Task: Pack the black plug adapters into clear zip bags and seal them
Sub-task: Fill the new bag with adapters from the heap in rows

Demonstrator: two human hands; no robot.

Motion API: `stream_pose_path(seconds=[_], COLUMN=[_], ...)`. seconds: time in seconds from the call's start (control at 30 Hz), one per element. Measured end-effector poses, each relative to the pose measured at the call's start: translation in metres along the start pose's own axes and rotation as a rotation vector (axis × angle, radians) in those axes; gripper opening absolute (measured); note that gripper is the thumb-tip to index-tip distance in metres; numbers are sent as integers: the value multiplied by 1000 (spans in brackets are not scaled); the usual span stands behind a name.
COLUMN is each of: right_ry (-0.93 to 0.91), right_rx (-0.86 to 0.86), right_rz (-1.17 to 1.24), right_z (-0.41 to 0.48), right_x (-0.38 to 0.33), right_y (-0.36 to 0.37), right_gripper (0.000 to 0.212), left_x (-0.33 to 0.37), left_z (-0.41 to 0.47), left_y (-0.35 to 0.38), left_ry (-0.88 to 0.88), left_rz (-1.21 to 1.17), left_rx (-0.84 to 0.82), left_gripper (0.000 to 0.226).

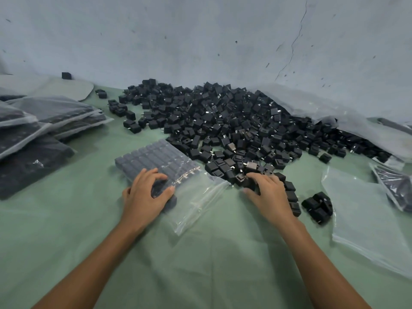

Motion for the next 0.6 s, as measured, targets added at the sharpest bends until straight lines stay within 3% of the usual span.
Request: stream_pose_path(seconds=[0.07,0.17,0.23,0.4,0.6], right_ry=[46,261,303,279,336], right_rx=[40,-50,-107,-168,-317], right_rz=[286,1139,1472,1583,1487], right_z=[-4,-10,-14,-25,-42], right_x=[4,5,-5,-19,-32], right_y=[-6,1,3,3,21], right_gripper=[38,33,37,34,25], left_x=[0,0,0,0,1], left_z=[0,0,0,0,0], left_y=[0,-1,0,0,0], left_ry=[6,15,15,15,16], left_rz=[-5,-4,-2,-1,3], left_rx=[6,17,18,13,7], left_gripper=[31,31,30,30,30])
Point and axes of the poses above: each hand's wrist, its own z-axis towards the middle knuckle, its own y-axis out of the palm, x = y × z, the point moved 8 cm from there along z, towards the middle knuckle, and after that the axes turned 6 degrees about -x, right-handed, at the moved point
